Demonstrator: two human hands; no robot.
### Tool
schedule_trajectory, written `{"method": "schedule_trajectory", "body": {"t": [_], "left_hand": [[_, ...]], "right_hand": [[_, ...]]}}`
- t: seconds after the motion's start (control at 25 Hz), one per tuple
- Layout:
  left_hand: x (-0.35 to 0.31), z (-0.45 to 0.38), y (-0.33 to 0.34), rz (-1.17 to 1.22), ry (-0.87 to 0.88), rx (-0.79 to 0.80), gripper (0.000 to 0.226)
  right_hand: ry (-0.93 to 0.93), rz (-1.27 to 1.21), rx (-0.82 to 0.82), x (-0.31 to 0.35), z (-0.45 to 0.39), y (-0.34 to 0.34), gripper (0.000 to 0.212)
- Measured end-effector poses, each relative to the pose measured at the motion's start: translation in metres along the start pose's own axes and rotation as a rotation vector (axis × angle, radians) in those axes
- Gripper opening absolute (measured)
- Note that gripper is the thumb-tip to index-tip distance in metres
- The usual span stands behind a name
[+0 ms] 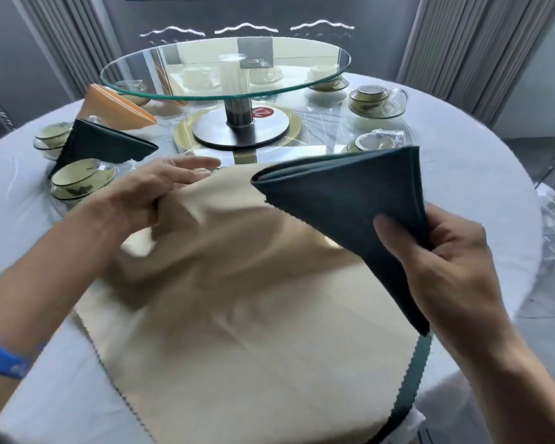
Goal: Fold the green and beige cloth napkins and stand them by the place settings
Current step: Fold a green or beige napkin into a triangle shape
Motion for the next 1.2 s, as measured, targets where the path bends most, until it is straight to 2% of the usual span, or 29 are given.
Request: {"method": "schedule_trajectory", "body": {"t": [0.12,0.24,0.32,0.36,0.44,0.52,0.56,0.68,0.92,0.96,1.04,1.08,1.12,1.2], "left_hand": [[0.016,0.048,-0.007,0.098,0.021,0.246,0.047],[0.051,0.075,-0.009,-0.021,-0.072,0.393,0.057],[0.076,0.088,-0.008,-0.085,-0.159,0.4,0.05],[0.089,0.091,-0.007,-0.178,-0.147,0.391,0.048],[0.112,0.089,-0.008,-0.392,-0.013,0.273,0.041],[0.12,0.09,-0.009,-0.427,0.076,0.141,0.029],[0.121,0.091,-0.01,-0.418,0.093,0.179,0.027],[0.117,0.105,-0.012,-0.486,0.08,0.514,0.034],[0.109,0.111,-0.026,-0.625,0.035,0.655,0.034],[0.109,0.107,-0.027,-0.693,0.072,0.563,0.027],[0.108,0.093,-0.027,-0.787,0.194,0.117,0.01],[0.106,0.085,-0.026,-0.78,0.239,-0.107,0.01],[0.103,0.079,-0.023,-0.739,0.242,-0.231,0.023],[0.097,0.063,-0.016,-0.662,0.227,-0.233,0.052]], "right_hand": [[-0.094,-0.015,-0.052,0.029,-0.011,0.013,0.016],[-0.148,0.025,-0.006,0.052,-0.033,0.041,0.018],[-0.175,0.097,0.008,0.055,-0.046,0.071,0.021],[-0.186,0.149,0.008,0.053,-0.05,0.087,0.022],[-0.203,0.302,0.022,0.045,-0.049,0.121,0.017],[-0.181,0.471,0.063,0.031,-0.041,0.152,0.013],[-0.144,0.516,0.098,0.023,-0.037,0.166,0.015],[-0.043,0.518,0.136,0.001,-0.032,0.192,0.025],[-0.085,0.509,0.011,-0.004,-0.038,0.211,0.019],[-0.085,0.555,0.013,-0.007,-0.039,0.216,0.021],[-0.07,0.672,0.074,-0.016,-0.036,0.225,0.027],[-0.043,0.709,0.124,-0.02,-0.032,0.229,0.035],[-0.01,0.725,0.176,-0.024,-0.026,0.231,0.045],[0.024,0.728,0.245,-0.029,-0.016,0.231,0.059]]}}
Point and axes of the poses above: each hand's wrist, its own z-axis away from the middle knuckle, its own y-axis out of the palm, x = y × z, the point moved 1 cm from there along -z, towards the middle knuckle, and after that the axes turned 7 degrees about -x, right-handed, at the moved point
